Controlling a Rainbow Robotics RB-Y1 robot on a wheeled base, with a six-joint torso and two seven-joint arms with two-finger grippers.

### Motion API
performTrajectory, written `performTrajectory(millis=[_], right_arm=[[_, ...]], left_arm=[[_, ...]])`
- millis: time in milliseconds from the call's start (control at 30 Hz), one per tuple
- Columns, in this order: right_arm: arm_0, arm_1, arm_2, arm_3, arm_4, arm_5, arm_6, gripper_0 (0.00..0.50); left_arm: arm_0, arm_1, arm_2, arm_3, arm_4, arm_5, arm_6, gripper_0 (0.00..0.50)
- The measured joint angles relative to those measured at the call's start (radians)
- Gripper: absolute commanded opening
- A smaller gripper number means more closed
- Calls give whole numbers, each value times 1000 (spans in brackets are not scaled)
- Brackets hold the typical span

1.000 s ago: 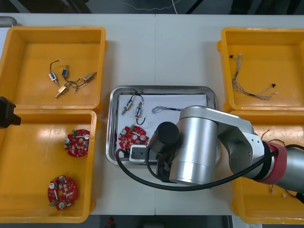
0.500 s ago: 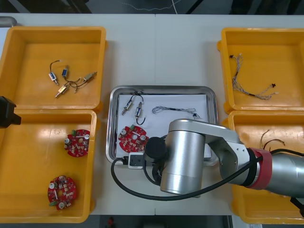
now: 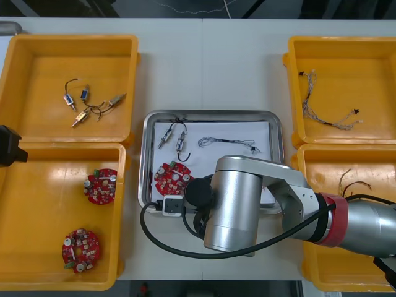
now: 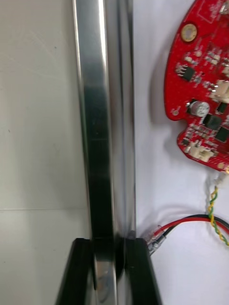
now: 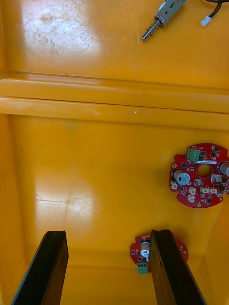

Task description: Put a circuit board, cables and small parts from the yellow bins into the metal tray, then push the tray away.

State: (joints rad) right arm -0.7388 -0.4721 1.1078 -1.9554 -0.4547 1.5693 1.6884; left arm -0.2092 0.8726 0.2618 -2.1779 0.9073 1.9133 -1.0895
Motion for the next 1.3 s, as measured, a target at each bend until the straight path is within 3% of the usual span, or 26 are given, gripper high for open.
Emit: performTrajectory(millis=[100, 500, 733, 1300], right_arm=[[-1, 1, 0, 0, 13, 0, 0, 0], [-44, 1, 52, 0, 51, -2, 0, 0], [-73, -9, 90, 2, 83, -62, 0, 0], [-185, -26, 101, 95, 85, -74, 0, 0]], left_arm=[[0, 0, 0, 0, 0, 0, 0, 500], [0, 0, 0, -1, 0, 0, -2, 500], [0, 0, 0, -1, 0, 0, -3, 500], [0, 0, 1, -2, 0, 0, -34, 500]])
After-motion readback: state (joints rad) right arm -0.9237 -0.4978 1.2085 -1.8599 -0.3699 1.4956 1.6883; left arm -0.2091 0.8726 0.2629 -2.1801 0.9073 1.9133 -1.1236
